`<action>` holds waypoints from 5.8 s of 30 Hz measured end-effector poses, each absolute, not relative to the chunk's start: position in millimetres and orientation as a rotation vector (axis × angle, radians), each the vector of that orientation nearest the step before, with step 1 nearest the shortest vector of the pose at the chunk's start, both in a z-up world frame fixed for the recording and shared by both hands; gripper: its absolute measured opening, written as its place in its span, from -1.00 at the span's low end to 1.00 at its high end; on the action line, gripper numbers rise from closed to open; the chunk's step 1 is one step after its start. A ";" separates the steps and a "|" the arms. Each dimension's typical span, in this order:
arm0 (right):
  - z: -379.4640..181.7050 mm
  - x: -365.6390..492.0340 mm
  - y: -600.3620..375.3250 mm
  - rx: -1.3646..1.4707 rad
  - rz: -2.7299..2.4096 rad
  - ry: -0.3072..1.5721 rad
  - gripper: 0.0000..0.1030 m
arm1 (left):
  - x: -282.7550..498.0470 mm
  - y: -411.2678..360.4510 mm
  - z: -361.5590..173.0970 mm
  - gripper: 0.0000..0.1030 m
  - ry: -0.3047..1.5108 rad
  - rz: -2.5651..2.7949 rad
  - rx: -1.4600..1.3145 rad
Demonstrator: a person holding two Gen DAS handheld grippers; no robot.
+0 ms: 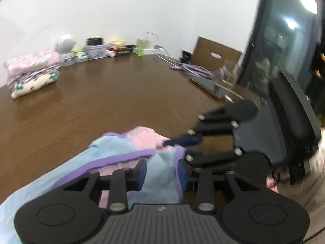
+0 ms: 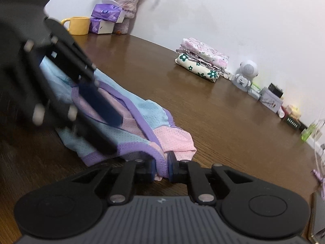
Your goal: Fold clothes
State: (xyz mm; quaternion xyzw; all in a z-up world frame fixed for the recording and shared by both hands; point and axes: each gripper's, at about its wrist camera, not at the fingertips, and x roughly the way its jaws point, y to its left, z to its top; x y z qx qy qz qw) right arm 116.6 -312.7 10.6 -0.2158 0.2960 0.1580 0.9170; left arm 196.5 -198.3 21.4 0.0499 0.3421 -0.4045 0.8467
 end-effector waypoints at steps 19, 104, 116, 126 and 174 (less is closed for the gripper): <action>46.6 104.6 -361.4 -0.025 0.321 0.611 -0.24 | 202.7 -216.6 -3.6 -0.74 0.749 -0.823 0.238; 9.4 212.8 -285.8 0.009 0.096 0.709 -0.50 | 184.4 -53.9 3.7 -0.38 0.683 -0.104 -0.019; 7.8 197.4 -285.5 0.017 0.045 0.693 -0.50 | 176.7 -51.9 1.9 -0.10 0.662 -0.112 -0.039; 33.2 139.2 -260.5 0.113 0.163 0.567 0.17 | 145.8 -45.4 19.8 0.62 0.587 -0.119 -0.076; -2.4 139.2 -175.2 -0.002 0.097 0.694 0.99 | 125.9 -12.7 0.6 1.00 0.636 -0.027 -0.153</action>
